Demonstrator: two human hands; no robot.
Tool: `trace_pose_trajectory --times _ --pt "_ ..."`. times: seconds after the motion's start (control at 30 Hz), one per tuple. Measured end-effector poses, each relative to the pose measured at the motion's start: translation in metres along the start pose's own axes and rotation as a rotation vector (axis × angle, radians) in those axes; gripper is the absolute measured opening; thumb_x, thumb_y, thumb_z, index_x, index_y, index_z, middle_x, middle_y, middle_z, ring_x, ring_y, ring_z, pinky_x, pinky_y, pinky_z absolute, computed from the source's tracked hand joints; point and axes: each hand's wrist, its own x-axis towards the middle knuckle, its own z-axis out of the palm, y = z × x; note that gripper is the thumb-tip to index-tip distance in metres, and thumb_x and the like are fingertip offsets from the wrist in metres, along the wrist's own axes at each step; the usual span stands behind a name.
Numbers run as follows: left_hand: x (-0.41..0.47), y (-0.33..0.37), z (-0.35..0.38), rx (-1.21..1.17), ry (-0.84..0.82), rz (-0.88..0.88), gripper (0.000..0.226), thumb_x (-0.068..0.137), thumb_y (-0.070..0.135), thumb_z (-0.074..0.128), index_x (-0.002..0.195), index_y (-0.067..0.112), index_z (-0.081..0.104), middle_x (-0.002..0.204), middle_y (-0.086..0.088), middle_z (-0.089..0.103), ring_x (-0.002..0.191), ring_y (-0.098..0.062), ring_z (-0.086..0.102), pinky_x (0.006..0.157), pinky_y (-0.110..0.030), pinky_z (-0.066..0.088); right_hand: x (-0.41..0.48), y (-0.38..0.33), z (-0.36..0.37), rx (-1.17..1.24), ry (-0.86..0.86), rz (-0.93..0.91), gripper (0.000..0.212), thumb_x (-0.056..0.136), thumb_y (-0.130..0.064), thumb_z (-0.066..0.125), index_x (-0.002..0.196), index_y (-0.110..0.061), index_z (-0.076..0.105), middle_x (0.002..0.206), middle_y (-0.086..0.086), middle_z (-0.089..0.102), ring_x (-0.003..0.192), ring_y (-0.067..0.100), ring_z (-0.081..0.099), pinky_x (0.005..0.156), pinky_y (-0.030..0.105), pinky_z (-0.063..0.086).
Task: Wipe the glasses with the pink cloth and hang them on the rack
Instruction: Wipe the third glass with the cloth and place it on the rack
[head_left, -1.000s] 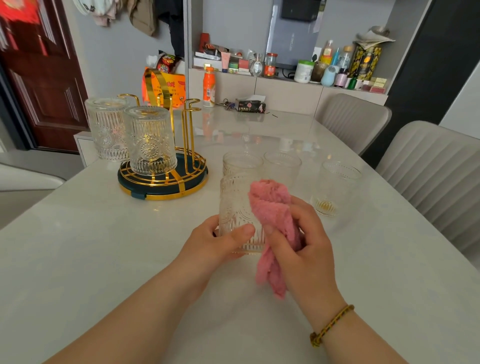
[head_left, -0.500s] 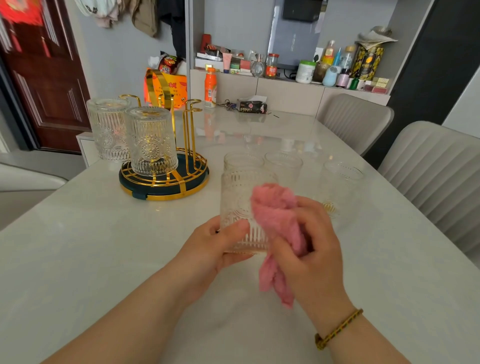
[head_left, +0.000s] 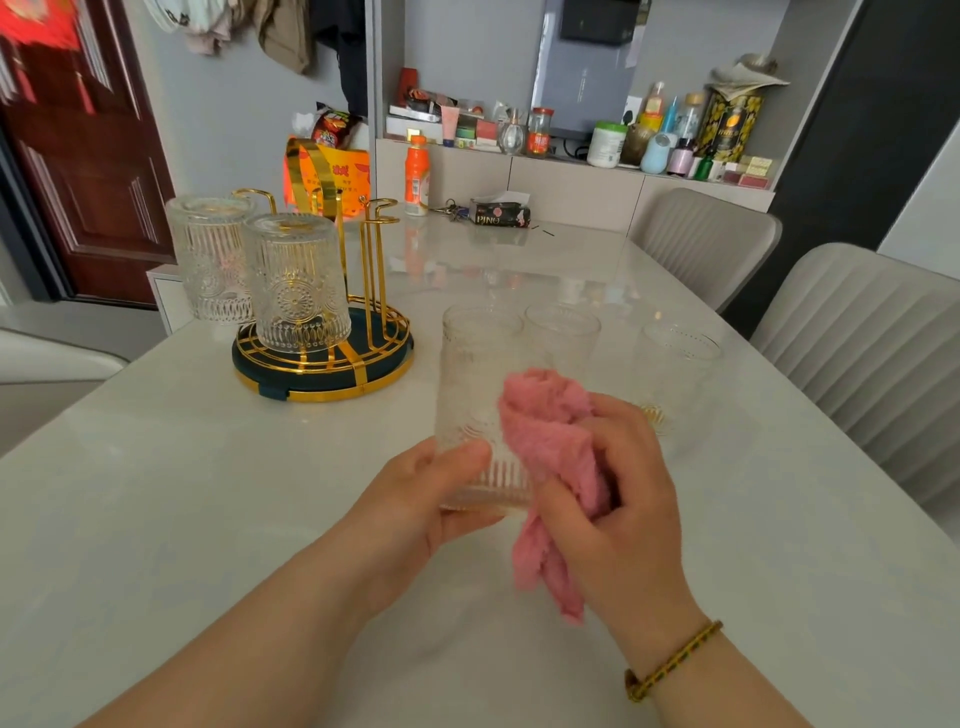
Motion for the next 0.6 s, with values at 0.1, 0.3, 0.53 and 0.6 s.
trace_pose_trajectory --times 0.1,0.3,0.53,0.6 --pt "-0.001 -0.004 0.003 0.045 -0.057 -0.039 0.068 0.051 0.043 0.066 0.11 0.009 0.061 0.102 -0.007 0.072 0.093 -0.019 0.068 0.08 -0.028 0.056 0.005 0.003 -0.007 0.085 0.143 0.17 0.008 0.067 -0.033 0.057 0.071 -0.031 0.05 0.086 -0.015 0.053 0.079 -0.009 0.051 0.07 0.004 0.04" --pt "-0.001 0.002 0.0 -0.153 -0.049 -0.002 0.03 0.062 0.038 0.067 0.083 0.019 0.076 0.097 -0.007 0.073 0.089 -0.019 0.07 0.075 -0.029 0.058 0.008 0.009 -0.005 0.281 0.08 0.494 0.019 0.073 -0.025 0.066 0.067 -0.015 0.051 0.058 -0.01 0.049 0.056 0.003 0.045 0.054 0.02 0.041" --pt "0.0 0.002 -0.002 -0.056 -0.038 0.03 0.042 0.057 0.04 0.071 0.091 0.015 0.073 0.093 -0.005 0.073 0.087 -0.016 0.069 0.074 -0.026 0.057 -0.001 -0.005 -0.002 0.032 0.017 0.061 0.009 0.066 -0.029 0.056 0.074 -0.027 0.051 0.089 -0.023 0.054 0.083 -0.004 0.053 0.07 0.005 0.039" --pt "0.0 -0.002 -0.001 0.045 -0.076 0.017 0.075 0.043 0.05 0.081 0.105 0.011 0.065 0.102 -0.006 0.072 0.095 -0.019 0.068 0.081 -0.028 0.055 0.001 -0.003 -0.005 0.021 0.076 0.039 0.01 0.067 -0.027 0.056 0.074 -0.033 0.051 0.093 -0.03 0.052 0.087 -0.007 0.053 0.073 0.005 0.039"
